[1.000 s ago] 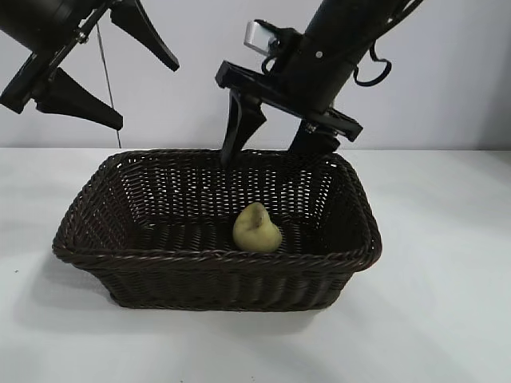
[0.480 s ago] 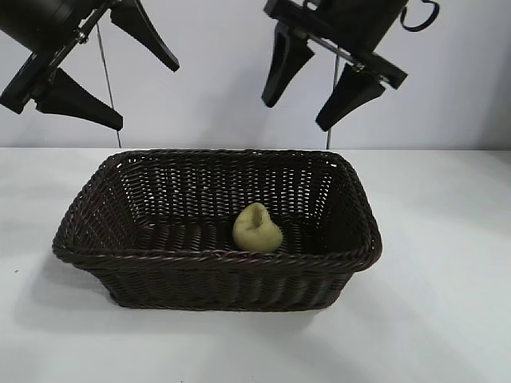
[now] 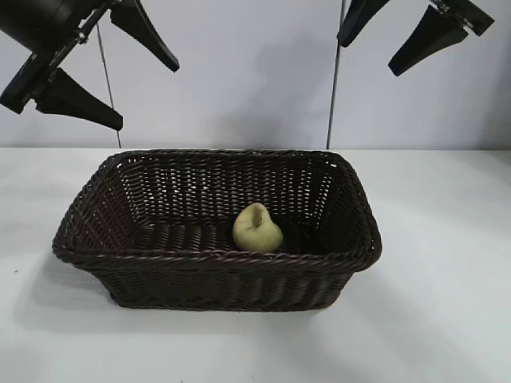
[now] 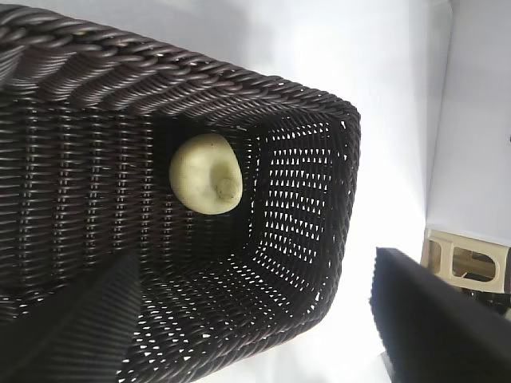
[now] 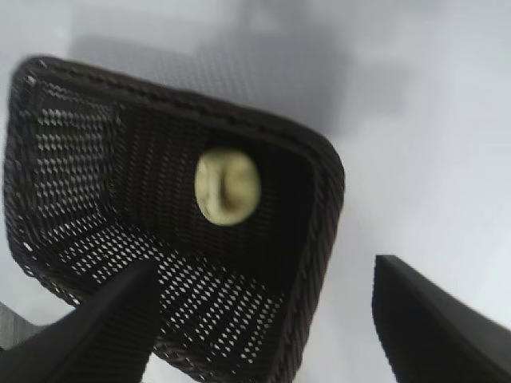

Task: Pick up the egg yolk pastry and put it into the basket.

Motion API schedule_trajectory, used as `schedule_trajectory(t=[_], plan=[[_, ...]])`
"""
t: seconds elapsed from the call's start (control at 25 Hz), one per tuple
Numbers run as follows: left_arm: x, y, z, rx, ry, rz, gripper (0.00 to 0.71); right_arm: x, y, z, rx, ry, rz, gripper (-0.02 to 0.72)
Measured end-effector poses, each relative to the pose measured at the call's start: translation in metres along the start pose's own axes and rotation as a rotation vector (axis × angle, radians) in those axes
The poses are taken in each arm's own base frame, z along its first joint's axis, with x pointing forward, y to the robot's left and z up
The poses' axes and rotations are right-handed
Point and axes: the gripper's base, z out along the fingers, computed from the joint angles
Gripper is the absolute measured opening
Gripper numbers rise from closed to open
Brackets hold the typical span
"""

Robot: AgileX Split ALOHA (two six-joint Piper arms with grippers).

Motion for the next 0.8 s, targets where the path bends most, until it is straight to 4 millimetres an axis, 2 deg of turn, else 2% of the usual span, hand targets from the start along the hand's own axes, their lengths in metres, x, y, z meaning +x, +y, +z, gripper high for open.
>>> schedule_trajectory(t=[0.8], plan=[[0.0002,0.0,0.0,0.0,0.002,0.001,0.574,0.0005,-0.0004,0.0006,-0.011,0.001,0.008,0.537]])
